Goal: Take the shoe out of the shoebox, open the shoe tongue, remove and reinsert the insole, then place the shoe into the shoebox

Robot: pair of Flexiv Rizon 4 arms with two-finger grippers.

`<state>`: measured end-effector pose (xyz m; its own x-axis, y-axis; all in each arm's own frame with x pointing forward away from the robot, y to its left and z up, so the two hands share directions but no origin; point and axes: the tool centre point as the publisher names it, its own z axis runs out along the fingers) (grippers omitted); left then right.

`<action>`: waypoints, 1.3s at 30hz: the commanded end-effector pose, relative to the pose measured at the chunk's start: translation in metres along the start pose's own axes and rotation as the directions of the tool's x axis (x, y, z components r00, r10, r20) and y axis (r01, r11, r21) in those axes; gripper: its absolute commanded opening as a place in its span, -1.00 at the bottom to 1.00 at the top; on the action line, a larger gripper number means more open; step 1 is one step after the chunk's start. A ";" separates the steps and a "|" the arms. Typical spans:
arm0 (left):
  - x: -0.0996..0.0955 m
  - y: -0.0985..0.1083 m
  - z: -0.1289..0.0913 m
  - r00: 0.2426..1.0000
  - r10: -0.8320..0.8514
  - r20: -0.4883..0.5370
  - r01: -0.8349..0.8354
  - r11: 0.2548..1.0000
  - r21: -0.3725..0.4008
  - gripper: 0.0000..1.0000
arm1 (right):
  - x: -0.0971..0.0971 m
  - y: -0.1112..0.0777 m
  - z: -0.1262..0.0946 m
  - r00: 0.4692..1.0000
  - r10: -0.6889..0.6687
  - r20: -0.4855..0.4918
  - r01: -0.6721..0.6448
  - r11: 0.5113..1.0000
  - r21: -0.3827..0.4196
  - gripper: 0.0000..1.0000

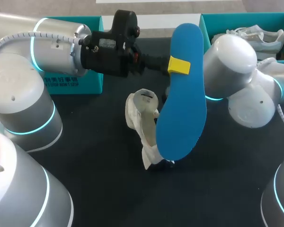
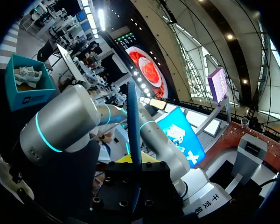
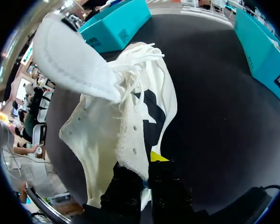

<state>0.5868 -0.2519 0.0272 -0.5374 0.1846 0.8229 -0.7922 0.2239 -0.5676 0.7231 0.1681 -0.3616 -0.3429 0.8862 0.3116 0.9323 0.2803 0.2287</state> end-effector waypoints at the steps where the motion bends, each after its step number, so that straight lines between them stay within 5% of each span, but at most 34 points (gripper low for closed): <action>1: -0.001 0.001 0.001 1.000 0.000 -0.001 0.000 1.000 0.001 -1.00 | 0.001 0.001 0.011 1.000 0.022 -0.005 -0.022 1.000 0.000 -1.00; 15: -0.001 0.001 0.001 1.000 0.000 -0.001 0.000 1.000 0.001 -1.00 | -0.001 0.001 0.038 0.991 0.132 0.010 -0.132 0.991 -0.010 -1.00; 16: -0.001 0.001 0.001 1.000 0.000 -0.001 0.000 1.000 0.001 -1.00 | -0.001 0.001 0.038 0.992 0.129 -0.019 -0.129 0.991 -0.021 -0.28; 17: -0.001 0.001 0.001 1.000 0.000 -0.001 0.000 1.000 0.001 -1.00 | -0.001 0.001 0.038 0.990 0.142 -0.016 -0.142 0.990 -0.023 1.00; 27: -0.001 0.001 0.001 1.000 0.000 -0.001 0.000 1.000 0.001 -1.00 | -0.002 -0.007 -0.006 0.991 0.121 -0.065 -0.125 0.991 -0.054 1.00; 33: -0.001 0.001 0.001 1.000 0.000 -0.001 0.000 1.000 0.001 -1.00 | -0.002 -0.006 -0.039 0.958 0.047 -0.283 -0.065 0.996 -0.054 1.00; 39: -0.001 0.001 0.001 1.000 0.000 -0.001 0.000 1.000 0.001 -1.00 | -0.002 -0.006 -0.039 0.958 0.047 -0.283 -0.065 0.996 -0.054 1.00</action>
<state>0.5868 -0.2518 0.0272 -0.5374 0.1845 0.8229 -0.7923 0.2238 -0.5676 0.7168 0.1620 -0.3308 -0.3108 0.7925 0.5248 0.9457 0.2027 0.2540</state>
